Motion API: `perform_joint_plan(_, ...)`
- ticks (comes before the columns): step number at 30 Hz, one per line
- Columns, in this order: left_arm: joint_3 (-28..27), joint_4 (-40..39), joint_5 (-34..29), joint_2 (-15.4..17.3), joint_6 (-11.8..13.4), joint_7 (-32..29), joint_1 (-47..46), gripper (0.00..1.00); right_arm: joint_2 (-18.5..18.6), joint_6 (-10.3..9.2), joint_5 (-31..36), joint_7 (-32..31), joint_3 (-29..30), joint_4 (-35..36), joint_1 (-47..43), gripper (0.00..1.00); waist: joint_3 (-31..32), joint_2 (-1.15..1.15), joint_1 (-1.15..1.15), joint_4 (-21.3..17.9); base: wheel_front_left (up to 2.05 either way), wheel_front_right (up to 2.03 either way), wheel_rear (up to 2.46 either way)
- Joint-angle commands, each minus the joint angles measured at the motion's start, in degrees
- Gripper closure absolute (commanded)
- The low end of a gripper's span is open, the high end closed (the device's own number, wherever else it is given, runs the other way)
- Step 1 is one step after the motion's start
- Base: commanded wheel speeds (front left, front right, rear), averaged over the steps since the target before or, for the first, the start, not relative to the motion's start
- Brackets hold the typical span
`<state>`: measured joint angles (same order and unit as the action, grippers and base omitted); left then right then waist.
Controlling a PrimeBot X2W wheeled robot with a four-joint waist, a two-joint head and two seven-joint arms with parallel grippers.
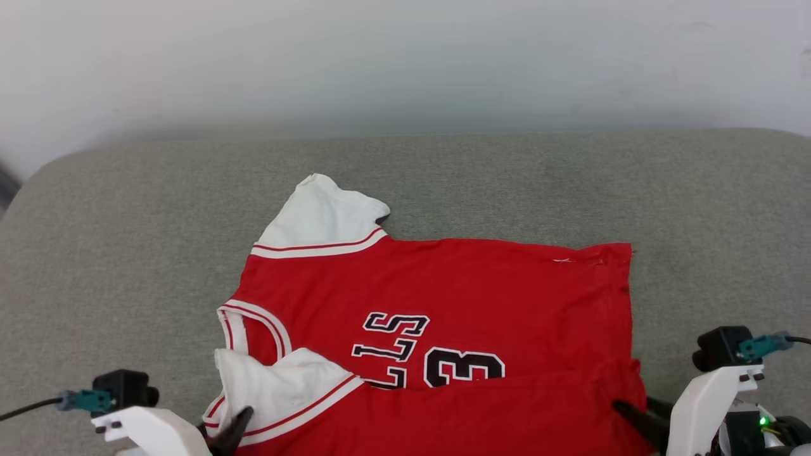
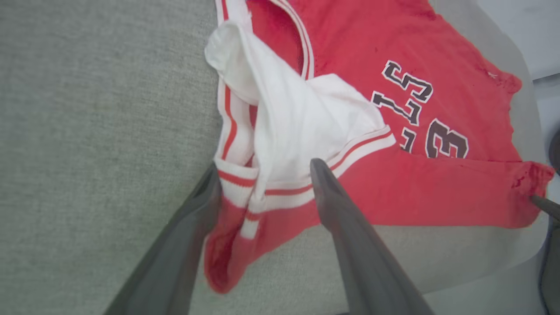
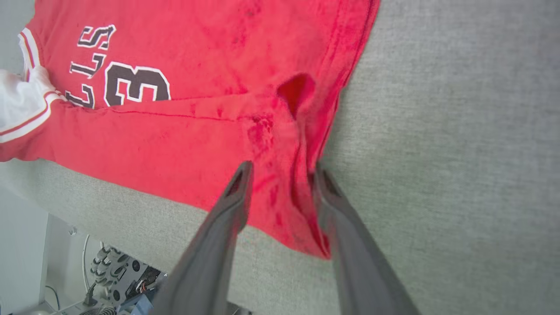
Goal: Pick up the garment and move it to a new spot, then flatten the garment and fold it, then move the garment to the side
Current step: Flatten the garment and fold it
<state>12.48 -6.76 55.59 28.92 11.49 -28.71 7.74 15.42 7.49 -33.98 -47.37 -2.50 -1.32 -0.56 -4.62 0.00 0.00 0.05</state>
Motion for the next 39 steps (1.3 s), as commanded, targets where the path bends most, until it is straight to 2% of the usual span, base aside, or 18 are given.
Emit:
perform_joint_plan(1, -0.72, 0.30, -0.55, -0.04, -0.34, 1.19, -1.27, 0.00, 0.15, 0.00, -0.15, 1.98, -0.18, 0.23, -0.11, 0.00, 0.03, 0.00, 0.00, -0.51, 0.00, 0.00, 0.00)
perform_joint_plan(7, -2.14, -0.17, -4.89, 1.00, -0.38, 6.43, -5.29, 0.00, 1.31, -0.01, 4.19, 13.65, -0.83, 3.45, 2.13, 0.00, 0.51, 0.00, 0.00, -1.89, 0.00, 0.00, 0.00)
perform_joint_plan(14, -2.85, -1.87, -10.91, 0.19, 0.83, 13.37, -13.19, 0.00, -1.43, 0.00, 10.80, 26.48, 1.96, 6.48, 5.15, 0.00, -1.28, 0.00, 0.00, -3.55, 0.00, 0.00, 0.00)
perform_joint_plan(19, -3.44, -0.13, -14.03, -0.66, 0.47, 18.55, -20.39, 0.00, -3.40, 0.00, 13.02, 31.40, 2.78, 9.58, 8.35, 0.00, -6.12, 0.00, 0.00, -4.93, 0.00, 0.00, 0.00)
perform_joint_plan(24, -3.53, 4.11, -14.77, -0.72, -1.22, 19.98, -29.53, 0.00, -4.50, 0.00, 14.36, 33.49, 3.57, 12.72, 12.13, 0.00, -12.96, 0.00, 0.00, -6.48, 0.00, 0.00, 0.00)
perform_joint_plan(27, -2.88, 8.04, -13.95, 0.10, -3.40, 18.25, -35.25, 0.00, -5.22, 0.00, 14.42, 34.57, 3.84, 13.76, 14.22, 0.00, -16.11, 0.00, 0.00, -7.59, 0.00, 0.00, 0.00)
perform_joint_plan(32, -0.79, 15.72, -12.00, 2.15, -8.58, 12.49, -44.50, 0.00, -5.65, 0.00, 14.92, 35.42, 3.32, 13.59, 16.59, 0.00, -19.89, 0.00, 0.00, -9.86, 0.00, 0.00, 0.00)
perform_joint_plan(35, 0.64, 19.85, -10.50, 4.37, -10.81, 5.70, -49.09, 0.00, -6.18, 0.00, 14.41, 35.86, 2.76, 13.10, 17.65, 0.00, -21.50, 0.00, 0.00, -11.39, 0.00, 0.00, 0.00)
perform_joint_plan(39, 2.44, 23.77, -8.70, 7.65, -12.09, -5.33, -53.57, 0.00, -6.95, 0.00, 14.08, 36.27, 1.94, 12.30, 18.12, 0.00, -23.34, 0.00, 0.00, -13.34, 0.00, 0.00, 0.00)
